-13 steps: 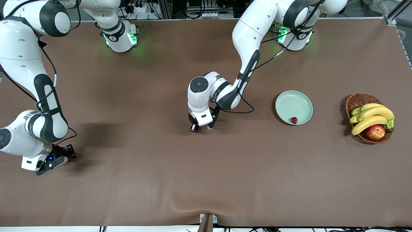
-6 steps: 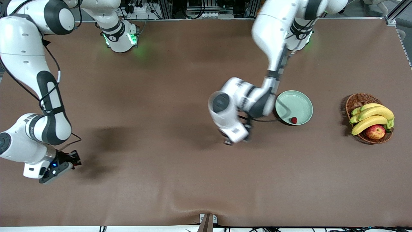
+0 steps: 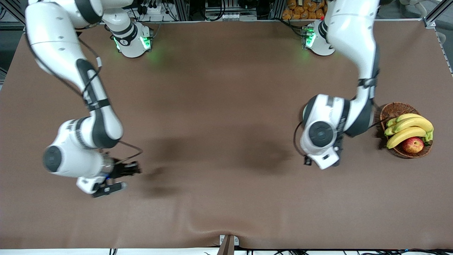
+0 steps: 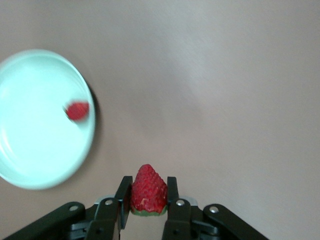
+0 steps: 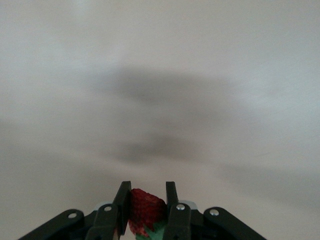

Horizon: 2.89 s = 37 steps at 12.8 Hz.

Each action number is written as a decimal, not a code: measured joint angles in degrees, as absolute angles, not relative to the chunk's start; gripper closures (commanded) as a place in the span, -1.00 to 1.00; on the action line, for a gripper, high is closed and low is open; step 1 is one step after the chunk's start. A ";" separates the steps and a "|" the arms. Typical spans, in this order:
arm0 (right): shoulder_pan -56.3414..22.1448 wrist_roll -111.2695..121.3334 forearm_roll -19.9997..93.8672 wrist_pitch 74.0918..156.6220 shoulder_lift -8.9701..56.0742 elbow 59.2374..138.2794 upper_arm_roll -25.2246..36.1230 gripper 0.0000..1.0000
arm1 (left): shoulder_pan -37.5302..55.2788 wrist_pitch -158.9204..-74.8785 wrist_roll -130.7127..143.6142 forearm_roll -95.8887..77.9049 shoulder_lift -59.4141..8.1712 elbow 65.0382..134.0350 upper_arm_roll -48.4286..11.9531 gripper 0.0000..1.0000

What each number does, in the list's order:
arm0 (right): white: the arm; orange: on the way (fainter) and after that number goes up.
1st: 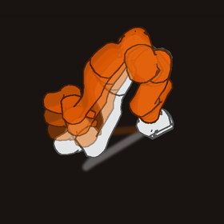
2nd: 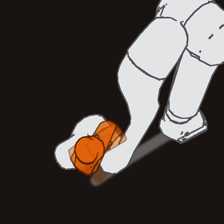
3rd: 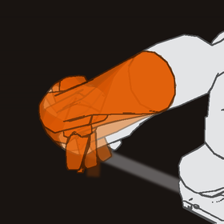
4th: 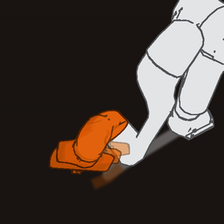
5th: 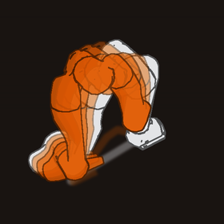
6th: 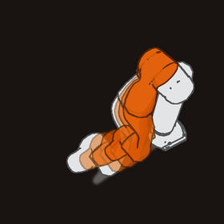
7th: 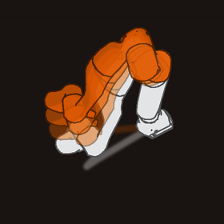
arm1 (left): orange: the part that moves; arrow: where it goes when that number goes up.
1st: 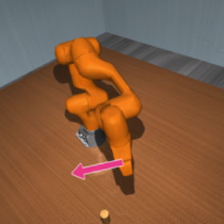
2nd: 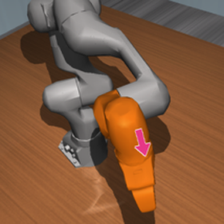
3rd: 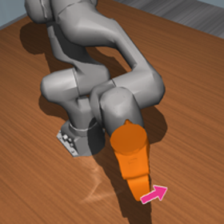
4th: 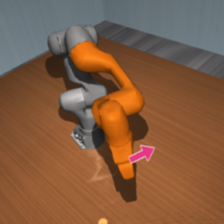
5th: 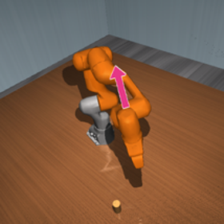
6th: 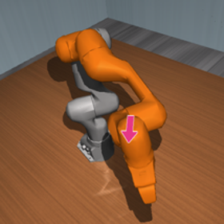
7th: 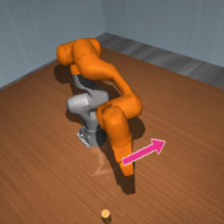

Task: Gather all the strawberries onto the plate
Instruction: 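Carry the strawberry onto the plate and open the left gripper, then set the last strawberry mid-table with the right gripper while the left gripper approaches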

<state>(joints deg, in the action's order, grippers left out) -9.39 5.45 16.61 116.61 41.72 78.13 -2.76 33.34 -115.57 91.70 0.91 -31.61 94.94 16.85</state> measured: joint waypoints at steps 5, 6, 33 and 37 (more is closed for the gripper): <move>-21.79 -9.34 22.65 116.10 42.19 78.82 -2.65 1.00 | 29.64 -120.11 81.58 4.05 -19.45 118.71 16.70 1.00; -23.40 -10.57 23.15 116.21 42.47 78.97 -2.60 1.00 | 29.73 -120.64 81.35 5.40 -19.01 121.74 16.30 0.11; -25.67 -12.89 9.89 95.69 23.46 76.71 15.46 -1.00 | 47.66 -136.35 85.38 -1.33 -47.38 80.74 1.32 -1.00; -18.51 -11.11 8.58 84.28 13.65 76.84 15.61 -1.00 | 47.85 -138.18 73.44 0.72 -49.70 80.55 1.86 -0.32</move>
<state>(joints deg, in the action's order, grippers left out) -18.51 -11.11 8.58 84.28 13.65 76.84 15.61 47.85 -138.18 73.44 0.72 -49.70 80.55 1.86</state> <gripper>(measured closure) 0.000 0.035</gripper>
